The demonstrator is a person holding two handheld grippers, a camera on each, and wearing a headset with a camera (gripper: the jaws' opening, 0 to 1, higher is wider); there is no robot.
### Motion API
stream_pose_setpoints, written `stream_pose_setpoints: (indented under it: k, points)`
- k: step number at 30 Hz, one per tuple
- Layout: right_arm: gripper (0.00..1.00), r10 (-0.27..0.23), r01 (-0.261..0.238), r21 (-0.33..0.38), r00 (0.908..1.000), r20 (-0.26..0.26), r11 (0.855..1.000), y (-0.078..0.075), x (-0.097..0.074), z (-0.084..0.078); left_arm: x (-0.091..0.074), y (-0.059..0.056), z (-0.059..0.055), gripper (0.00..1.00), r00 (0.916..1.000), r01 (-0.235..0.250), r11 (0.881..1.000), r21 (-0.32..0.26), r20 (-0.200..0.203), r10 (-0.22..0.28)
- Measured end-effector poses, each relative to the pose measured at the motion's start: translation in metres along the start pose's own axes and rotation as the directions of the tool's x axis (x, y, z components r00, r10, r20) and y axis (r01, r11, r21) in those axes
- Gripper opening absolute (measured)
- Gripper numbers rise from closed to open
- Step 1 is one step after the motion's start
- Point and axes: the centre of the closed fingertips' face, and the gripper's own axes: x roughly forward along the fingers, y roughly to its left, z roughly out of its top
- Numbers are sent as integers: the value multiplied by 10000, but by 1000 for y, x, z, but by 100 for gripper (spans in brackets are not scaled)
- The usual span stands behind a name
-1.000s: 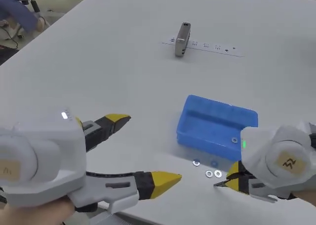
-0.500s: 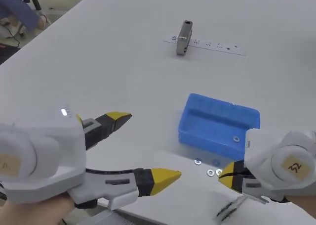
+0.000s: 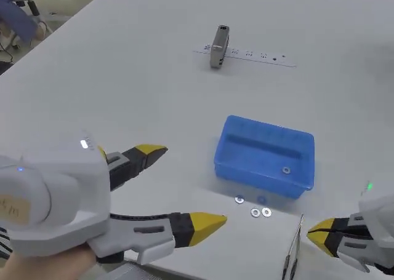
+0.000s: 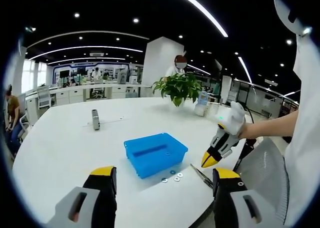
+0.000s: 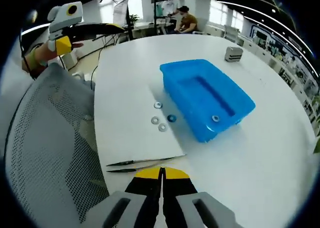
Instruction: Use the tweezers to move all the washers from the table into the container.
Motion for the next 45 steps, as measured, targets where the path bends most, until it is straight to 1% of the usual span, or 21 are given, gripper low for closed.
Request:
stream_pose_setpoints:
  k: [2,3,5,6,9,11,12,15,17,18,20,22,26,31,34,35,36,37,41,43,45]
  points:
    - [12,-301,258,1074,9988,389,9939,-4,1,4,1,-1,-1,80,10000,-2,10000,47,-50,2]
    - [11,-363,285,1701,9984,434,9850,-7,2,3,1,-1,-2,80,10000,13,10000,41,-70,-13]
    - [3,-675,511,2232,9955,668,9734,-13,4,6,2,-2,-3,80,9999,44,10000,15,-109,-43]
    - [3,-999,718,2900,9915,831,9543,-18,5,10,3,-3,-3,80,9999,42,10000,25,-123,-42]
    - [6,-1288,810,4172,9878,879,9052,-24,8,14,4,-6,-5,80,9997,36,9999,151,-238,-32]
    - [3,-1337,892,4414,9885,707,8929,-24,11,15,4,-6,-6,80,9996,56,9998,196,-272,-51]
    - [1,-1392,1079,3980,9890,505,9110,-24,13,15,4,-6,-6,80,9996,65,9998,188,-279,-59]
    - [0,-1339,1043,3921,9898,489,9140,-18,16,23,4,-5,-6,80,9996,74,9999,154,-274,-70]
    - [2,-1512,1392,3477,9885,74,9272,-20,18,20,4,-4,-6,80,9996,60,9999,145,-267,-56]
    - [1,-1667,1524,3384,9859,136,9286,-21,19,23,4,-3,-6,80,9996,45,9999,149,-268,-41]
    - [1,-1453,1364,3212,9894,39,9371,-16,22,25,4,-2,-5,80,9996,42,9999,145,-271,-38]
    - [0,-1485,1516,2451,9884,-312,9576,-16,26,22,4,-2,-5,80,9996,40,9998,185,-268,-35]
    - [1,-1572,1662,1603,9853,-676,9730,-9,32,24,5,-1,-4,79,9997,65,9999,153,-219,-62]
    - [0,-1535,1564,411,9860,-653,9868,-4,34,24,6,-1,-6,76,9997,133,9999,53,-210,-132]
    - [0,-1114,1096,712,9935,228,9914,5,32,36,7,-2,-7,70,9994,269,9996,-22,-218,-270]
    - [0,-1008,993,304,9934,543,9946,8,28,41,7,-3,-8,69,9992,328,9995,-23,-245,-329]
    - [0,-1092,1072,389,9926,537,9935,9,24,40,7,-3,-9,68,9990,350,9994,-23,-276,-351]
    - [0,-885,880,94,9915,954,9961,13,23,47,8,-3,-10,66,9988,367,9993,-13,-313,-367]
    - [0,-64,236,-641,9665,2565,9977,33,7,75,10,-4,-11,59,9974,595,9982,68,-402,-592]
    - [0,444,-29,-1349,9511,3057,9909,46,-1,87,12,-7,-8,55,9954,883,9960,110,-392,-878]
    - [0,613,-24,-1740,9406,3340,9847,52,-6,95,13,-11,-7,47,9916,1227,9921,259,-449,-1215]
